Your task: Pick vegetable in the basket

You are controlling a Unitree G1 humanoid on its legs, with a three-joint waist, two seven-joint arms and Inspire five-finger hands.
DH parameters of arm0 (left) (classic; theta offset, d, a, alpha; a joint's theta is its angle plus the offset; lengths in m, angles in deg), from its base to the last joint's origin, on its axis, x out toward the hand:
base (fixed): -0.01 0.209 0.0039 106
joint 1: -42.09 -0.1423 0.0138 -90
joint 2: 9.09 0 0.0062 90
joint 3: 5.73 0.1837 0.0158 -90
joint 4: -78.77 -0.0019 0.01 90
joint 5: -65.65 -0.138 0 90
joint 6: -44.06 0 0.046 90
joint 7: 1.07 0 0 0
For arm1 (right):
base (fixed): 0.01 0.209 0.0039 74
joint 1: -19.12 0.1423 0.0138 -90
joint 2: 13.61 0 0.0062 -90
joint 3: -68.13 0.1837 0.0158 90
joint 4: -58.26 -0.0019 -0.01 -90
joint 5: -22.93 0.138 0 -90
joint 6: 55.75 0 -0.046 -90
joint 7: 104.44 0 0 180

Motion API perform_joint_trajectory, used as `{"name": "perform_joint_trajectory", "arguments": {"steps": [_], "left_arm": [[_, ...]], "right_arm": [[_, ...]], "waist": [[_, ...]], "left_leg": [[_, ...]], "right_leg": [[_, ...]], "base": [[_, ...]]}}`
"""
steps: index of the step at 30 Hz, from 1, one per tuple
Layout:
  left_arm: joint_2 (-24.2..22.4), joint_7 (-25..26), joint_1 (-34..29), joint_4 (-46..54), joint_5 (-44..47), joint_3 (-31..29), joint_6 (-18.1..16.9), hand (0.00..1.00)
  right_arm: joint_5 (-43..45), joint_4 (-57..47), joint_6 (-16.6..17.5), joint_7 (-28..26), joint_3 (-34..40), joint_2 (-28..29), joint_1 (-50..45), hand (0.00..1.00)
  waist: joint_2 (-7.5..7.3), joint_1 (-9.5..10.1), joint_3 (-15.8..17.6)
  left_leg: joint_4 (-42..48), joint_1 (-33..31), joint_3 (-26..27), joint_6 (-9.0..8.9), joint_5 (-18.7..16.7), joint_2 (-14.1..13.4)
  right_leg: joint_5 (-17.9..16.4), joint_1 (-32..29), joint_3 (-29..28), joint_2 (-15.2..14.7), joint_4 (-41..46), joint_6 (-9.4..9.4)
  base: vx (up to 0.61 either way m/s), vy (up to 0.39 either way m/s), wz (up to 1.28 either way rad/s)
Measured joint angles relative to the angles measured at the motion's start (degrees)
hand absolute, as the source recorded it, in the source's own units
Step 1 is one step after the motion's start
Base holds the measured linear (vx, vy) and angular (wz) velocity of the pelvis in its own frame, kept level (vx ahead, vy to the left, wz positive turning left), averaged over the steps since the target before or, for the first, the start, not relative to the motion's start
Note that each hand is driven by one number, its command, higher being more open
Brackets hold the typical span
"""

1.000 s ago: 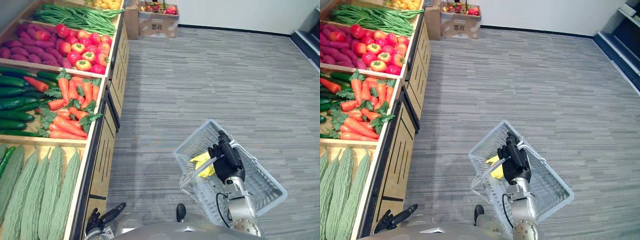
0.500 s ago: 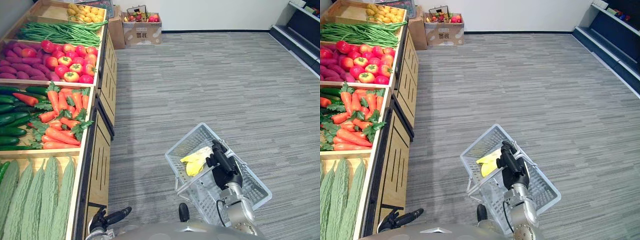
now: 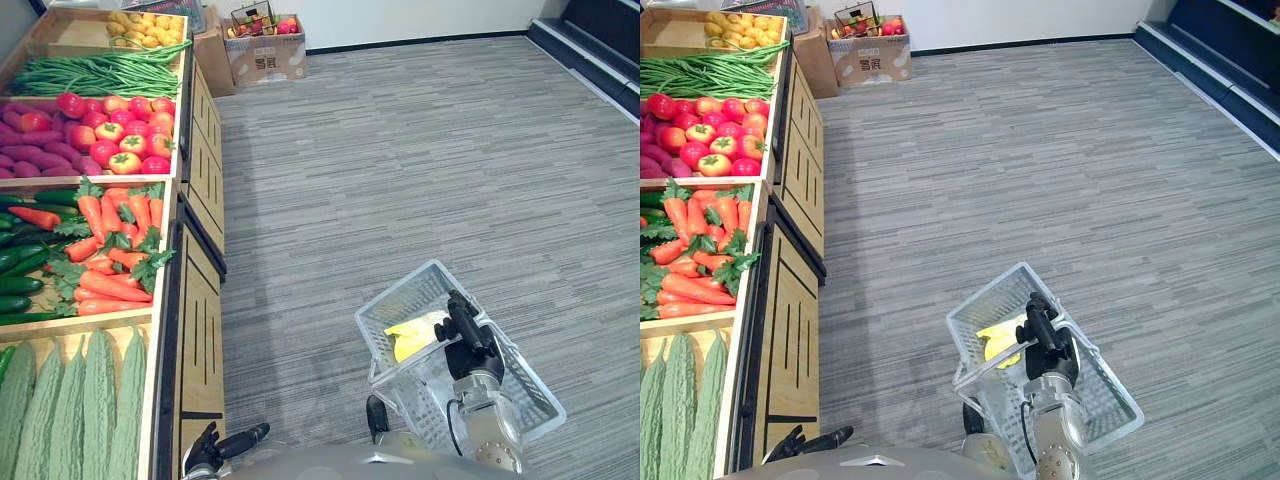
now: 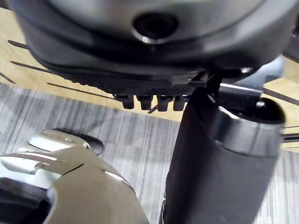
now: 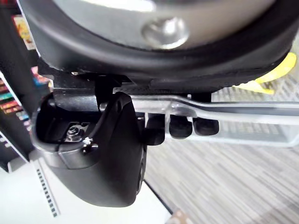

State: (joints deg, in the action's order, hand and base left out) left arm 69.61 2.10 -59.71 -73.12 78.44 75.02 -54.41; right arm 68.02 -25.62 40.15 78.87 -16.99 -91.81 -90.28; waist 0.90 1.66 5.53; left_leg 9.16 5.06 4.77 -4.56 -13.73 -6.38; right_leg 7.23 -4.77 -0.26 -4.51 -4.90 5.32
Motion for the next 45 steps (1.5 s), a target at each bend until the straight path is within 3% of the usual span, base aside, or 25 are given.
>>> {"name": "perform_joint_trajectory", "arguments": {"steps": [7, 16, 23, 27, 31, 32, 36, 38, 39, 40, 41, 42, 43, 45], "left_arm": [[0.40, -0.03, 0.14, 0.40, 0.00, 0.39, -0.01, 1.00], [0.58, 0.00, 0.15, 0.78, 0.00, 0.13, -0.07, 1.00], [0.25, 0.07, 0.19, 3.28, 0.10, -0.03, -0.19, 1.00], [0.23, 0.08, 0.65, 4.60, 0.08, 0.39, -0.21, 1.00], [1.77, -0.07, 0.40, 6.06, 0.00, 2.59, -0.16, 1.00], [2.11, 0.04, 0.49, 6.40, -0.49, 2.73, -0.17, 1.00], [2.09, 0.22, 0.80, 6.09, -1.75, 2.76, 0.01, 1.00], [1.83, 0.50, 1.15, 5.81, -1.85, 2.85, 0.02, 1.00], [1.86, 0.54, 1.36, 4.98, -1.86, 2.84, 0.03, 1.00], [1.98, 0.71, 1.21, 4.69, -1.90, 2.77, 0.13, 1.00], [1.98, 0.76, 1.23, 4.34, -2.04, 2.78, 0.24, 1.00], [1.18, 1.06, 1.97, 3.58, -2.27, 2.79, 0.82, 1.00], [0.76, 0.22, 2.33, 3.47, -2.73, 2.69, 0.82, 1.00], [0.73, 0.54, 2.58, 3.15, -4.25, 2.47, 0.89, 1.00]], "right_arm": [[-2.09, 0.00, 0.00, 0.02, 0.67, 0.16, 0.35, 0.00], [-2.10, 0.00, 0.00, 0.09, -0.26, 0.19, 2.23, 0.00], [-2.05, 0.02, 0.00, 0.19, -2.11, 0.20, 3.49, 0.00], [-2.00, 0.01, 0.00, 0.30, -2.12, 0.43, 3.50, 0.00], [-1.94, -0.15, 0.00, 0.49, -3.81, 2.67, 2.32, 0.00], [-1.92, -0.35, 0.00, 0.40, -3.99, 2.65, 2.34, 0.00], [-1.73, -0.57, 0.05, 0.38, -3.44, 2.33, 2.35, 0.00], [-1.75, -0.64, 0.05, 0.31, -2.87, 1.36, 2.27, 0.00], [-1.66, -0.68, 0.08, 0.26, -2.54, 1.15, 2.38, 0.00], [-1.65, -0.20, 0.08, 0.07, -2.58, 0.98, 2.40, 0.00], [-1.65, 0.10, 0.08, 0.05, -2.62, 0.70, 2.33, 0.00], [-1.64, 0.82, 0.06, 0.05, -2.64, -0.88, 2.74, 0.00], [-1.60, 0.68, 0.07, 0.01, -2.61, -1.14, 3.30, 0.00], [-1.58, 0.66, 0.01, 0.00, -2.09, -0.42, 3.86, 0.00]], "waist": [[0.10, 1.06, 0.84], [-0.75, 1.41, 1.79], [-0.55, 2.74, 4.07], [-0.43, 2.32, 6.15], [-1.82, 0.79, 7.46], [-2.57, 0.52, 7.66], [-1.83, -0.89, 9.08], [-0.97, -1.11, 9.62], [-0.62, -1.33, 10.02], [-0.64, -1.81, 10.51], [-0.69, -2.07, 10.48], [1.57, -1.95, 10.10], [1.77, -2.02, 10.00], [1.78, -2.87, 9.99]], "left_leg": [[0.51, 0.55, 0.50, -1.21, -1.26, -1.67], [1.54, 0.65, 1.21, -0.37, -2.17, -0.55], [12.86, -2.19, 4.14, 0.82, -9.16, -2.00], [17.77, -3.55, 3.44, 2.02, -11.82, -1.81], [20.76, -3.47, 0.76, 2.74, -13.15, -0.59], [20.80, -3.27, 0.02, 3.10, -13.35, -0.22], [19.53, -1.76, -2.25, 4.35, -14.15, -0.29], [18.17, -0.93, -2.19, 3.81, -14.36, -1.23], [17.04, 0.33, -1.92, 2.96, -14.34, -1.94], [14.98, 2.80, -1.96, 1.34, -14.18, -2.53], [13.51, 4.14, -2.11, 0.63, -14.04, -2.93], [9.62, 6.10, -2.29, -0.59, -12.95, -5.16], [6.13, 6.69, -3.13, -1.50, -9.86, -5.28], [4.53, 7.91, -5.89, -1.46, -7.14, -5.86]], "right_leg": [[0.73, 0.87, 1.30, 1.65, 0.12, 0.07], [1.02, 1.19, 0.91, 0.74, 0.35, 0.51], [1.10, 1.07, -2.28, 1.83, 1.48, 0.92], [-4.31, -3.60, -1.70, 1.26, 13.89, 1.10], [-8.94, -8.93, 1.77, -0.44, 30.24, -2.07], [-9.61, -9.41, 1.84, -0.93, 32.12, -2.93], [-12.77, -11.80, 2.77, -2.13, 36.86, -3.23], [-12.73, -14.10, 2.25, -1.07, 32.90, -3.08], [-11.57, -15.01, 1.81, -0.51, 27.89, -1.84], [-7.34, -14.83, 1.79, -0.23, 23.12, -0.17], [-3.76, -14.06, 2.27, -0.11, 22.60, -0.01], [-3.89, -13.65, 3.82, 1.87, 23.61, -1.57], [-7.04, -16.86, 4.13, 1.85, 28.81, -2.78], [-12.03, -18.44, 5.29, 1.45, 35.41, -3.93]], "base": [[0.04, -0.013, -0.06], [0.01, 0.028, -0.02], [-0.05, 0.079, -0.25], [-0.01, 0.103, 0.06], [-0.03, 0.067, 0.33], [-0.04, 0.025, 0.29], [0.00, -0.060, 0.17], [0.05, -0.112, 0.08], [0.12, -0.190, 0.11], [0.16, -0.224, 0.17], [0.29, -0.309, 0.09], [0.32, -0.321, 0.03], [0.28, -0.261, -0.01], [0.25, -0.307, 0.34]]}}
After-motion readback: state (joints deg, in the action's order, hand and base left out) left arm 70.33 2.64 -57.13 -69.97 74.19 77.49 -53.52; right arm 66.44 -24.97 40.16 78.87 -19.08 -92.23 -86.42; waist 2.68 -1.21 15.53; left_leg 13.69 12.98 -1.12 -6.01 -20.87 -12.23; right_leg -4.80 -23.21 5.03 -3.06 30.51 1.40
